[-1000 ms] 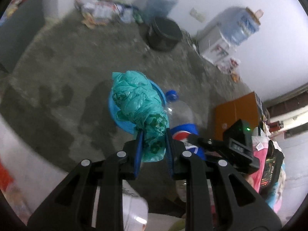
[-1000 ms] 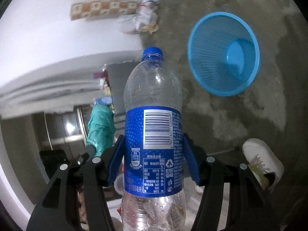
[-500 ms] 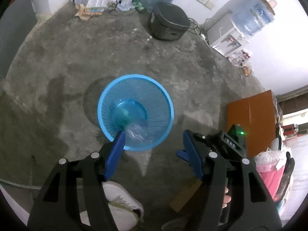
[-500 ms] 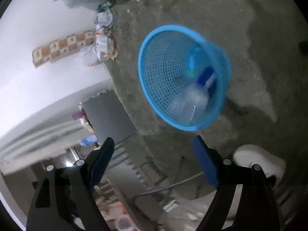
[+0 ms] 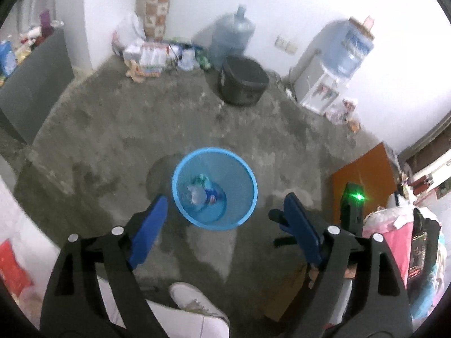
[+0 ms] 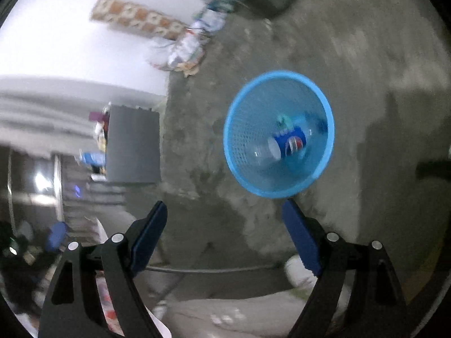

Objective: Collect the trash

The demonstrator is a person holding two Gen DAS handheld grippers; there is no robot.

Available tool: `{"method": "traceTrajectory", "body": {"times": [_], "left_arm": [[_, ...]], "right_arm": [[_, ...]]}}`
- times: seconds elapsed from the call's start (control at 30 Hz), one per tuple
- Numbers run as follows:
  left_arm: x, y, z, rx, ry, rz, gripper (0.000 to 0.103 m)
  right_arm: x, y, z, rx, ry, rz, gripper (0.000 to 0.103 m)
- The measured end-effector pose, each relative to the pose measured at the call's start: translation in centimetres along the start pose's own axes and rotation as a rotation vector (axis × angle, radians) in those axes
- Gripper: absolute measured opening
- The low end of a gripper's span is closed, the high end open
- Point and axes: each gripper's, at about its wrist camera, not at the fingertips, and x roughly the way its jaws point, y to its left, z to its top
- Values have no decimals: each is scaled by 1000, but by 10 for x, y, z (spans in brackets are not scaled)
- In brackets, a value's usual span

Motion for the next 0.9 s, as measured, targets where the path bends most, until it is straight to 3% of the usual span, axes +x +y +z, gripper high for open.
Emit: {"method": "traceTrajectory", "body": {"times": [0.27,0.43,0.63,0.9], "left_arm": [[-98,5,-35,14,-150,4,85],[-153,13,-62,-15,-242,15,89],[-210,26,-97,-81,-346,48,92],[-257,43,-131,-152,-445,96,94]], "right_arm": [[-58,84,-21,-336,-187,-109,96],[-85,125,-44,-493,-296,-177,97],[-99,158,-73,-611,-374,-238,97],[-117,190,-106,-718,-475,-257,97]]}}
